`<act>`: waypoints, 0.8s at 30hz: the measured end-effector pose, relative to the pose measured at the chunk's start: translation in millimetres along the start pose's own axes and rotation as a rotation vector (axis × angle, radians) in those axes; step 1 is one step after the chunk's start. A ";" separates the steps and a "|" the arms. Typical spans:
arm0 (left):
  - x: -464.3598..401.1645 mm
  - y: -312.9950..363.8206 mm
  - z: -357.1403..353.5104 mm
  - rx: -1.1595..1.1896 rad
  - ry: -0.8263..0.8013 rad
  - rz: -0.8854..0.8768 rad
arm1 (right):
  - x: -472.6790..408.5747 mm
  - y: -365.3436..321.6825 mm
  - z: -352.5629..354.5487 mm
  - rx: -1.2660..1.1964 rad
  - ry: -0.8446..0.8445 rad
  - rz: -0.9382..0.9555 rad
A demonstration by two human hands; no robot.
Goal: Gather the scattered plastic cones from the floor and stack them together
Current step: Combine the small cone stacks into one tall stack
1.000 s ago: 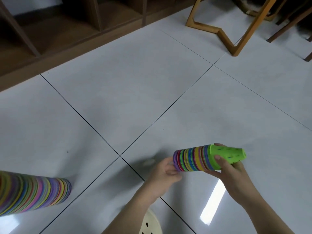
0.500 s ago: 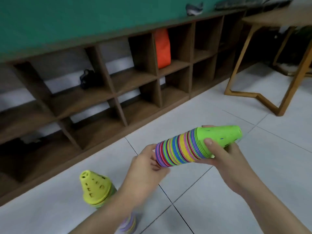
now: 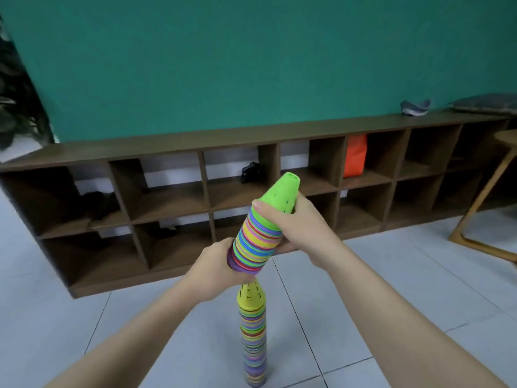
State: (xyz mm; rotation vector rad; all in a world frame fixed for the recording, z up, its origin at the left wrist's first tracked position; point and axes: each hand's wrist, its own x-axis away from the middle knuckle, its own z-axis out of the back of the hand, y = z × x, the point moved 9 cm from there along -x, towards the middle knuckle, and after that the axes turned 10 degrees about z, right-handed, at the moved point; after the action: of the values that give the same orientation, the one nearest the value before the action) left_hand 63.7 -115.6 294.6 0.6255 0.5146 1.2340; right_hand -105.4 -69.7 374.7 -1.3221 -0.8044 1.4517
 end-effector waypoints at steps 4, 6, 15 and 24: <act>-1.6 -19.4 8.1 0.095 0.042 0.025 | -5.0 -1.0 -17.6 0.173 0.135 0.056; -3.1 -33.0 1.1 0.120 0.053 0.035 | -2.8 2.0 -30.6 0.267 0.111 0.088; -16.7 -49.1 -38.3 0.201 -0.021 0.017 | -12.5 43.7 -49.3 0.280 -0.024 0.097; -38.5 -87.1 -60.7 0.103 -0.089 0.018 | -23.6 90.3 -57.5 0.269 -0.072 -0.018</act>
State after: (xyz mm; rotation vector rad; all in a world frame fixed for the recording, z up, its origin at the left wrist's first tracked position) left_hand 74.1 -161.1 191.8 0.7702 0.5016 1.1967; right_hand -71.2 -127.3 287.9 -1.0615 -0.6392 1.5410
